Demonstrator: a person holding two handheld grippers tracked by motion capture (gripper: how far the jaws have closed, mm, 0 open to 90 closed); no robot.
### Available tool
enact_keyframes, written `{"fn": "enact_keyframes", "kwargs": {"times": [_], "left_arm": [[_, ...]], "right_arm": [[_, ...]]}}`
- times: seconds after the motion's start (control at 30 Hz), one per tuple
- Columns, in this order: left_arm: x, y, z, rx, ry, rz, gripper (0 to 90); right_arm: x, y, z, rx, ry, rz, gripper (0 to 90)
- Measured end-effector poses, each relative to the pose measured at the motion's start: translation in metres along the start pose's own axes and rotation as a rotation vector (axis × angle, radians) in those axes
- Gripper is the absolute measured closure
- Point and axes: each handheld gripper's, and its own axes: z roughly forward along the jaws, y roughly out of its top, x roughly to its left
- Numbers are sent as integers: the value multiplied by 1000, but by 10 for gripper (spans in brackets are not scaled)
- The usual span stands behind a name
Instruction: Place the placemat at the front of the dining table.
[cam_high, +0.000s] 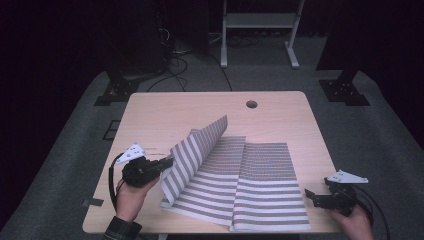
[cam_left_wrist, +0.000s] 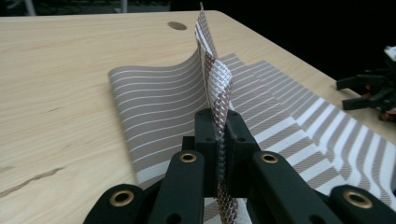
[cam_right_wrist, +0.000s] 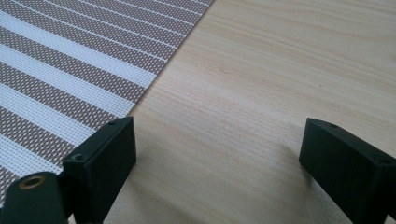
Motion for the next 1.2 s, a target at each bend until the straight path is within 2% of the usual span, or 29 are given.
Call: {"fn": "enact_keyframes", "kwargs": {"times": [0.27,0.5,0.87,1.2], "left_arm": [[21,-6,-12,-2,78,-29,863],[32,-10,-21,14,139,-23,862],[45,-15,-28,45,202,-18,861],[54,-19,-35,56,229,-30,860]], "right_arm": [[0,0,0,0,0,0,96],[0,0,0,0,0,0,96],[0,0,0,-1,0,-1,96],[0,0,0,-1,-1,-2,96]]}}
